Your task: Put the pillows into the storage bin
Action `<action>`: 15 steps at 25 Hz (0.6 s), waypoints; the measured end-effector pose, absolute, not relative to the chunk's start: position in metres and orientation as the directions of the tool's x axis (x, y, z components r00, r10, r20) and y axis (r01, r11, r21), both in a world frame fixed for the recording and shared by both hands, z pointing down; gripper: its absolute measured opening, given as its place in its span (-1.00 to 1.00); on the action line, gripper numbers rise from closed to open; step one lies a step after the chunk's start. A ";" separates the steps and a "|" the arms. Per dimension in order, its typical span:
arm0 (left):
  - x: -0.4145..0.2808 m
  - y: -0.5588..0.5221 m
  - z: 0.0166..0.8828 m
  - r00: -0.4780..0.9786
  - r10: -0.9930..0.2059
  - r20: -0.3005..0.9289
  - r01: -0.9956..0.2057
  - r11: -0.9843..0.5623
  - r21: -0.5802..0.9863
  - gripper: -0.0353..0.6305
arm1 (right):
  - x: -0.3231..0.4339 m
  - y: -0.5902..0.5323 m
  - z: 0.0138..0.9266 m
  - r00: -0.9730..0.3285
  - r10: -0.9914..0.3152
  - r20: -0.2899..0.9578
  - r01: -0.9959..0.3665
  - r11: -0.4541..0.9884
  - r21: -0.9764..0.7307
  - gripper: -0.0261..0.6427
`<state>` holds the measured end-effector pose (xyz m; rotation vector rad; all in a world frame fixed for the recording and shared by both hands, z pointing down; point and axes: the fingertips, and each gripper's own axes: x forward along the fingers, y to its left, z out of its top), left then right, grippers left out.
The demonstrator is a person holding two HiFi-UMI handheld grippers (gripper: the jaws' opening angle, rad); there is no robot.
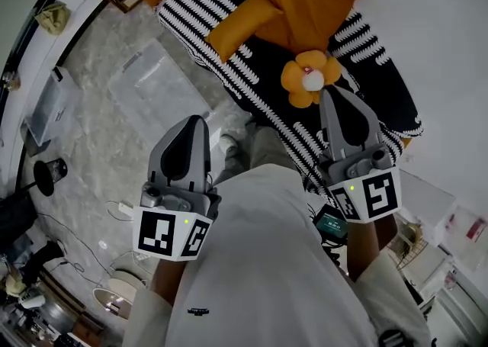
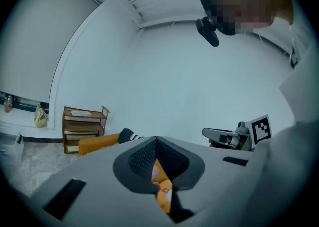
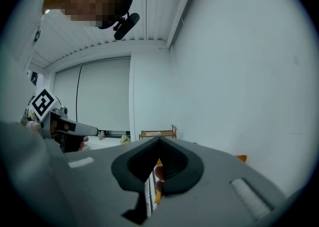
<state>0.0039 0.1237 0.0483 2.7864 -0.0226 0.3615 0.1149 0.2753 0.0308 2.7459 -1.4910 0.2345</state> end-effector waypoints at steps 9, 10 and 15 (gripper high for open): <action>0.059 0.139 0.080 0.950 0.058 0.308 -0.041 -0.951 0.306 -0.89 | 0.174 0.295 0.091 0.551 -0.806 0.216 -0.816 -0.575 -0.064 -0.84; 0.066 0.141 0.084 0.948 0.063 0.313 -0.038 -0.951 0.306 -0.89 | 0.179 0.296 0.099 0.549 -0.804 0.229 -0.815 -0.576 -0.066 -0.81; 0.098 0.148 0.102 0.939 0.088 0.333 -0.018 -0.953 0.303 -0.89 | 0.211 0.298 0.144 0.547 -0.787 0.284 -0.807 -0.586 -0.070 -0.73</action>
